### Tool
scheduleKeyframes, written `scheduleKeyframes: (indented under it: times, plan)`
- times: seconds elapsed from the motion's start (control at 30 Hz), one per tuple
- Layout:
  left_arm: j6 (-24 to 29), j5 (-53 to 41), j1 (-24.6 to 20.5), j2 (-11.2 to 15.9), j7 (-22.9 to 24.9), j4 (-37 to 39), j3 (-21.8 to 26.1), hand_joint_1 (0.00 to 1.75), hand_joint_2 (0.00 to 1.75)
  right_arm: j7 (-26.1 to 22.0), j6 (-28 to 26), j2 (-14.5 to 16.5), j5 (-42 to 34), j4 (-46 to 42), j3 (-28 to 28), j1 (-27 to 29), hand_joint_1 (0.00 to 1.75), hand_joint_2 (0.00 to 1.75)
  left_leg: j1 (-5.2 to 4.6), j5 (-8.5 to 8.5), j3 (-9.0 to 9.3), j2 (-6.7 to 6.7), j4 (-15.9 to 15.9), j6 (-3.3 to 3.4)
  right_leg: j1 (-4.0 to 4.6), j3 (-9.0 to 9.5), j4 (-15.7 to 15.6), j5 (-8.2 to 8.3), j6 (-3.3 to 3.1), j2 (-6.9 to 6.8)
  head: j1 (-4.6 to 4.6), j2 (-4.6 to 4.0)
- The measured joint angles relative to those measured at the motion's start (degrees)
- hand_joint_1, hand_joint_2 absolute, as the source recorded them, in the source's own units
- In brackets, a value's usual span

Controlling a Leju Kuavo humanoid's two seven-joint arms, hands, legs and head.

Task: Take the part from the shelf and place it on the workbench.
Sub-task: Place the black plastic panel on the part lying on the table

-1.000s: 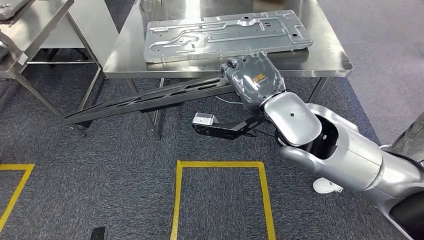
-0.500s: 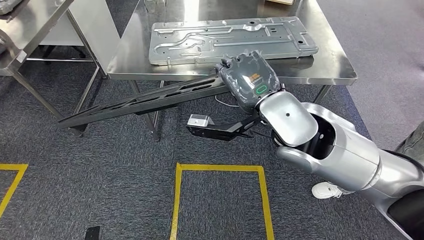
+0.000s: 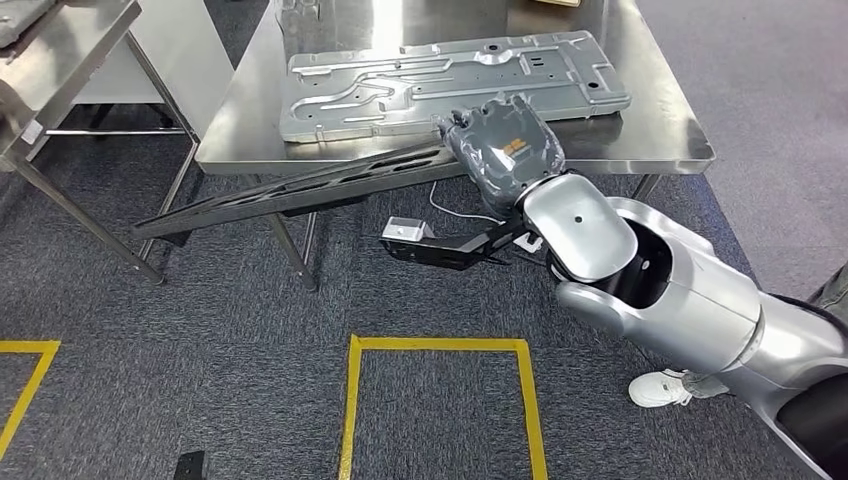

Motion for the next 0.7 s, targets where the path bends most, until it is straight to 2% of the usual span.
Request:
scheduleKeyframes:
  times: [0.03,0.07,0.1,0.17,0.2,0.23,0.27,0.37,0.43,0.53,0.57,0.6,0.63,0.67,0.7]
  plan:
    - [0.0,0.0,0.1,0.0,0.1,0.0,0.0,0.00,1.75,0.0,0.0,0.0,0.0,0.1,0.0,0.0,1.75,1.75,0.00,-0.36,-2.10,0.00,2.9,-0.02,0.13,0.33,0.0,-0.31,-0.10,0.04,0.01,0.01]
    - [0.0,0.0,0.2,0.0,0.1,0.0,0.0,0.00,1.75,-0.1,-0.1,0.0,0.0,0.2,0.0,0.1,1.75,1.75,-0.01,0.41,-3.44,0.00,3.9,0.06,0.27,0.74,0.0,-0.68,-0.15,0.10,0.01,0.01]
    - [0.0,0.0,0.2,0.0,0.1,0.0,0.0,0.00,1.75,-0.1,-0.1,0.0,0.0,0.3,0.0,0.1,1.75,1.75,-0.04,2.25,-3.67,0.00,2.8,0.24,0.40,1.23,0.0,-1.05,-0.16,0.17,0.01,0.02]
    - [0.1,0.1,0.3,0.1,0.0,0.0,0.0,0.00,1.75,-0.1,-0.1,0.0,0.0,0.5,0.0,0.1,1.75,1.75,-0.23,7.27,-1.50,-0.01,-4.2,0.97,0.58,2.38,-0.1,-1.87,-0.08,0.26,0.04,0.02]
    - [0.1,0.1,0.3,0.1,-0.1,0.0,0.0,0.00,1.75,-0.1,-0.2,0.0,0.0,0.6,0.0,0.1,1.75,1.75,-0.45,8.75,-0.07,0.00,-7.5,1.40,0.70,2.79,-0.1,-2.22,0.07,0.31,0.09,0.01]
    - [0.1,0.2,0.3,0.2,-0.2,0.1,0.0,0.00,1.75,-0.1,-0.2,0.0,0.0,0.7,0.0,0.1,1.75,1.75,-0.69,9.38,1.01,0.04,-9.8,1.78,0.72,3.07,-0.2,-2.48,0.28,0.36,0.11,0.01]
    - [0.1,0.2,0.2,0.2,-0.3,0.1,0.0,0.00,1.75,-0.1,-0.3,0.0,0.0,0.7,0.0,0.2,1.75,1.75,-0.92,9.18,1.59,0.07,-10.9,2.08,0.70,3.28,-0.3,-2.57,0.54,0.41,0.15,0.00]
    - [0.1,0.5,0.2,0.3,-0.5,0.1,0.0,0.00,1.75,-0.2,-0.5,0.0,0.0,0.8,0.0,0.5,1.75,1.75,-0.98,8.69,3.01,0.17,-12.4,2.79,0.73,3.64,0.1,-2.68,1.37,0.34,0.20,0.00]
    - [0.2,0.7,0.3,0.2,-0.7,0.1,0.0,0.00,1.75,-0.4,-0.6,0.0,0.0,0.9,0.0,0.5,1.75,1.75,-0.71,8.46,4.34,0.21,-13.1,3.34,0.70,2.14,3.3,-4.03,1.82,0.18,0.38,0.01]
    - [0.2,0.9,0.2,0.2,-0.6,0.1,0.0,0.00,1.75,-0.4,-0.8,0.0,0.0,1.0,0.0,0.9,1.75,1.75,-0.62,7.59,5.34,0.22,-13.2,3.74,0.32,-4.26,12.9,-7.15,2.52,0.11,0.63,0.01]
    - [0.3,0.9,0.2,0.2,-0.5,0.1,0.0,0.00,1.75,-0.4,-0.8,-0.1,0.0,1.0,0.0,1.1,1.75,1.75,-0.58,7.17,5.75,0.18,-13.1,3.69,0.12,-5.88,14.4,-7.12,2.75,0.10,0.69,0.01]
    - [0.3,1.0,0.3,0.2,-0.4,0.1,0.0,0.00,1.75,-0.4,-0.7,-0.1,0.0,1.0,0.0,1.3,1.75,1.75,-0.49,6.69,6.26,0.13,-13.0,3.58,-0.09,-6.46,13.8,-5.98,2.97,0.08,0.72,0.00]
    - [0.4,1.0,0.3,0.2,-0.3,0.1,0.0,0.00,1.75,-0.4,-0.6,-0.1,0.1,1.0,0.0,1.3,1.75,1.75,-0.37,6.11,6.88,0.05,-12.9,3.39,-0.30,-6.10,11.4,-3.81,3.18,0.05,0.73,0.00]
    - [0.5,1.1,0.4,0.2,-0.2,0.1,0.0,0.00,1.75,-0.4,-0.5,-0.2,0.3,1.0,0.0,1.3,1.75,1.75,-0.24,5.47,7.48,-0.03,-12.7,3.10,-0.50,-5.07,7.6,-0.93,3.36,0.00,0.78,0.00]
    - [0.5,1.1,0.4,0.2,0.0,0.1,0.0,0.00,1.75,-0.3,-0.4,-0.2,0.5,1.0,0.0,1.3,1.75,1.75,-0.16,4.84,7.94,-0.12,-12.4,2.72,-0.54,-4.07,4.2,1.02,3.40,-0.05,0.80,0.00]
